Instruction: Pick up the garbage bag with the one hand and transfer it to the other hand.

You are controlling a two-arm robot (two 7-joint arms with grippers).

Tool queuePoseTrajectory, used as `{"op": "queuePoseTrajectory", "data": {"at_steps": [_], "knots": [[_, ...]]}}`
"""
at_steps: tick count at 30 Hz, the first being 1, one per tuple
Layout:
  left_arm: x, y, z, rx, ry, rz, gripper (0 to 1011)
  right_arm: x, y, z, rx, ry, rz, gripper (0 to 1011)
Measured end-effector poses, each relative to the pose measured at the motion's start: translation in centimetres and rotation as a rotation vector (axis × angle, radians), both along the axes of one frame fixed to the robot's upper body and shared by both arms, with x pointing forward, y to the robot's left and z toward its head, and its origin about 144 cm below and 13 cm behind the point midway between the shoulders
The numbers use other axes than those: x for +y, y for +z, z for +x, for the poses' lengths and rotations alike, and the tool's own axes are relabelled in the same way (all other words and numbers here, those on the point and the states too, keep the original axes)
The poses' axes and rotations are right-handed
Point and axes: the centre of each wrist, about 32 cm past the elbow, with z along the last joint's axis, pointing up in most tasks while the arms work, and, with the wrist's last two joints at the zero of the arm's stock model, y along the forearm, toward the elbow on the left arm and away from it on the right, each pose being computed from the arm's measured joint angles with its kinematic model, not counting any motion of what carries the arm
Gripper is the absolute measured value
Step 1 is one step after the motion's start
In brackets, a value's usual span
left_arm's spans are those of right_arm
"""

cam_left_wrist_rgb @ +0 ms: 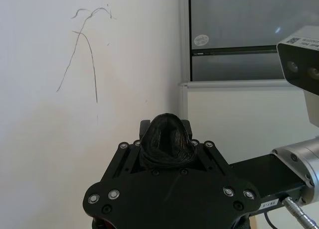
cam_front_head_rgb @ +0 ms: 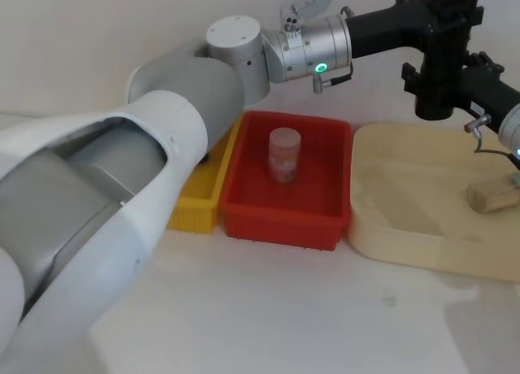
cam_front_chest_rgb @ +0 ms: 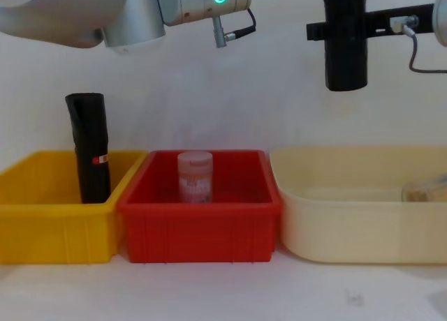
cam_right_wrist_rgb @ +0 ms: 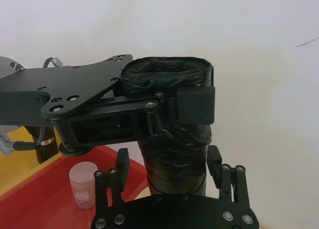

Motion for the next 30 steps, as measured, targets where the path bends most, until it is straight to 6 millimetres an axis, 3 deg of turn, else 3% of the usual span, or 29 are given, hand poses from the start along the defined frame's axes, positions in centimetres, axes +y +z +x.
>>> {"op": "queuePoseTrajectory", "data": {"at_steps": [9, 16, 30], "knots": [[0.0, 0.0, 0.0, 0.0, 0.0, 0.0, 323, 0.27, -0.02, 0.23, 0.0, 0.006, -0.006, 778], [0.0, 0.0, 0.0, 0.0, 0.0, 0.0, 323, 0.4, 0.0, 0.33, -0.001, 0.009, -0.008, 552], [0.0, 0.0, 0.0, 0.0, 0.0, 0.0, 323, 0.5, 0.01, 0.39, -0.002, 0.012, -0.009, 547]]}}
